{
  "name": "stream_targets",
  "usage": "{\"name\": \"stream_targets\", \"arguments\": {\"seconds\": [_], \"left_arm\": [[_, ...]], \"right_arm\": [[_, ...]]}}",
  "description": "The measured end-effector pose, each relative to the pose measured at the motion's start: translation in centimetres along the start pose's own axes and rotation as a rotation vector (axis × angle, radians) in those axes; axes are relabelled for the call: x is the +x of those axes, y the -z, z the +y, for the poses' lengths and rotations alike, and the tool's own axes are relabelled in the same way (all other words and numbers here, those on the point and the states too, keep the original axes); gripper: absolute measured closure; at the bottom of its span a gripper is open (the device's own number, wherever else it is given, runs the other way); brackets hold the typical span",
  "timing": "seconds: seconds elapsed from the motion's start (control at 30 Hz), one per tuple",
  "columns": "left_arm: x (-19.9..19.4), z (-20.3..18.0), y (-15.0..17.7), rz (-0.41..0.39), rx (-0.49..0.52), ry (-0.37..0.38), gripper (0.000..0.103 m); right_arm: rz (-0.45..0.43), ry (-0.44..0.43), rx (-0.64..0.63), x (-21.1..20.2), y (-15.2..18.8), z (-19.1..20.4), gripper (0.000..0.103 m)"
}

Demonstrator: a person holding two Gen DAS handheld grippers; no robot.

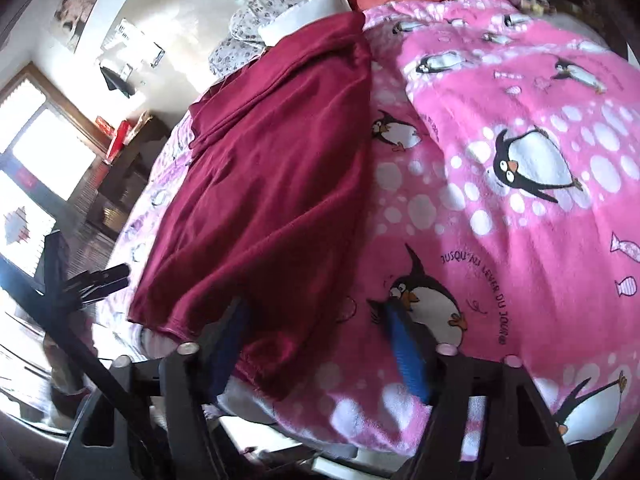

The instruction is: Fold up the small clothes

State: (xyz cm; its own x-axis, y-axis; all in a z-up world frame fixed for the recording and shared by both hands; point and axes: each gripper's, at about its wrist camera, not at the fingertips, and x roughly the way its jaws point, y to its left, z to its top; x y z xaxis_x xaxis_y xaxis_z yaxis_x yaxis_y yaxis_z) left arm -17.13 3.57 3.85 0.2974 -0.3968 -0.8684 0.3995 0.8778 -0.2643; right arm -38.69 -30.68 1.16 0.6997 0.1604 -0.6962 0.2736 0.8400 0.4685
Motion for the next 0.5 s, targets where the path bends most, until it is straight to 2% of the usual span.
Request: {"name": "stream_targets", "arguments": {"seconds": [0.03, 0.07, 0.2, 0.4, 0.47, 0.5], "left_arm": [[0.3, 0.2, 0.3, 0.018, -0.012, 0.001, 0.014], [0.7, 0.3, 0.6, 0.035, -0.021, 0.005, 0.014], [1.1, -0.3, 1.6, 0.005, -0.007, -0.039, 0.012], [2.0, -1.8, 2.0, -0.018, 0.039, -0.123, 0.005], [2.2, -2.1, 2.1, -0.026, 0.046, -0.144, 0.003], [2.3, -2.2, 2.1, -0.032, 0.047, -0.15, 0.003]], "right_arm": [[-0.019, 0.025, -0.028, -0.1, 0.1, 0.3, 0.062], [-0.039, 0.023, -0.054, -0.3, 0.0, 0.6, 0.096], [-0.076, 0.023, -0.081, -1.6, -0.4, 1.2, 0.096], [-0.056, 0.023, -0.044, -1.6, -0.3, 0.2, 0.095], [-0.046, 0.001, -0.008, -1.1, -0.2, 0.0, 0.091], [-0.042, -0.019, 0.018, -1.0, -0.2, -0.3, 0.083]]}}
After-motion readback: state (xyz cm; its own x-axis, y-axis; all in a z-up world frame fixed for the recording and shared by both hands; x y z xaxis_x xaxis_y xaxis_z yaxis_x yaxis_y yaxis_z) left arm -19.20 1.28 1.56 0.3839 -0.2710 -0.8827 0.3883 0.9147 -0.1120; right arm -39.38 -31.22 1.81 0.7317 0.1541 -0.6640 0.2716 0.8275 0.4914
